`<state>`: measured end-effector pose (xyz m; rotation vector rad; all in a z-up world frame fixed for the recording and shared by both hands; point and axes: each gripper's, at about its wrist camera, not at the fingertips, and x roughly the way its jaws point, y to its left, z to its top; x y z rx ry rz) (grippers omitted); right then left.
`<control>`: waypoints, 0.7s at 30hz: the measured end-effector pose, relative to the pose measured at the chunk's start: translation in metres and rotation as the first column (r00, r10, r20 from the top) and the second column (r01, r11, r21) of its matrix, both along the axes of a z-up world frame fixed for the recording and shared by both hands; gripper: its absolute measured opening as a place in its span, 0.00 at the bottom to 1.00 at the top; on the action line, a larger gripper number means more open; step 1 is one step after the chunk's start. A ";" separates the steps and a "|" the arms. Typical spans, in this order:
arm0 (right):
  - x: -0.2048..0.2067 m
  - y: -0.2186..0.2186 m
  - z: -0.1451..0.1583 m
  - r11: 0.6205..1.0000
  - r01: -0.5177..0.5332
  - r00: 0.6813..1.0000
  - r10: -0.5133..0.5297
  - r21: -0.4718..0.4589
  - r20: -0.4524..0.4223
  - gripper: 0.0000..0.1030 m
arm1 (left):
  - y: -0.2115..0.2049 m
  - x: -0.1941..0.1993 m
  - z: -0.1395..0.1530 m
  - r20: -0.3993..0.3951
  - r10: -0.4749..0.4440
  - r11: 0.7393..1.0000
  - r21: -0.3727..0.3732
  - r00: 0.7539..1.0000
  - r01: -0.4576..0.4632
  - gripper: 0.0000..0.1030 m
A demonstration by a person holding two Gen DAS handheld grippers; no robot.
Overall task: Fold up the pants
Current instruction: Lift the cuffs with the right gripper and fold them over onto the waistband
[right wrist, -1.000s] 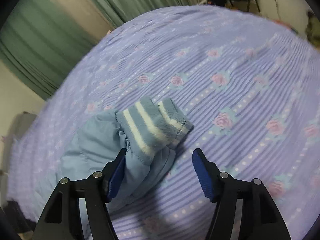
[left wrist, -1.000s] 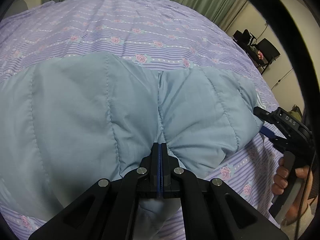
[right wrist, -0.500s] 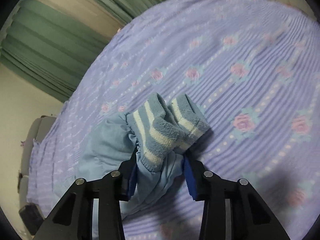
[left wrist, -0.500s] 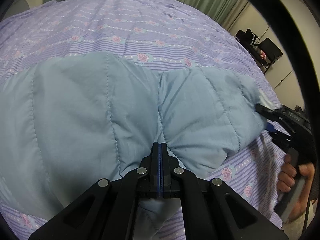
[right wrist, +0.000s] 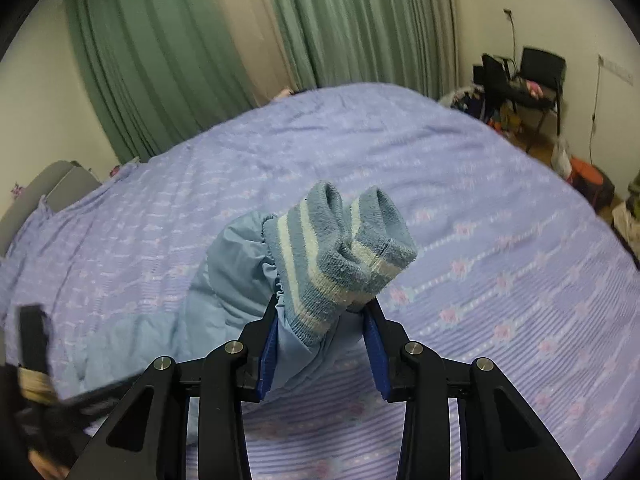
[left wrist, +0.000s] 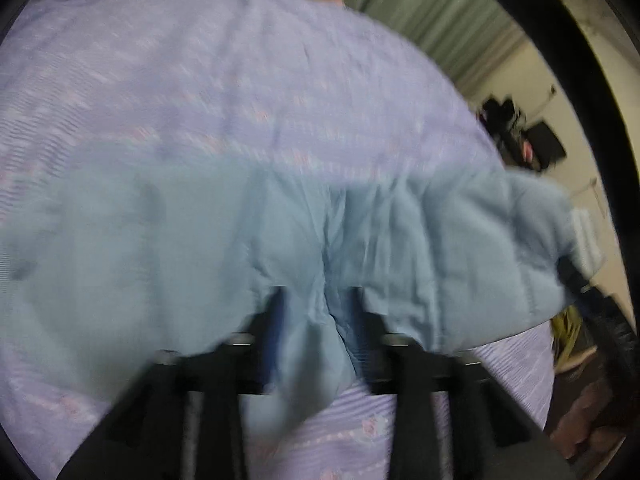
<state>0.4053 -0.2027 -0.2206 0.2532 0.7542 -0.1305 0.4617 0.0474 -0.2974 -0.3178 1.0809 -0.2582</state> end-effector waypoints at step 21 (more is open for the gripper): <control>0.007 0.268 0.052 0.837 -0.327 0.943 0.320 -0.438 -0.092 0.36 | 0.192 -0.083 0.076 0.022 0.149 0.987 0.057 0.989 -0.150 0.44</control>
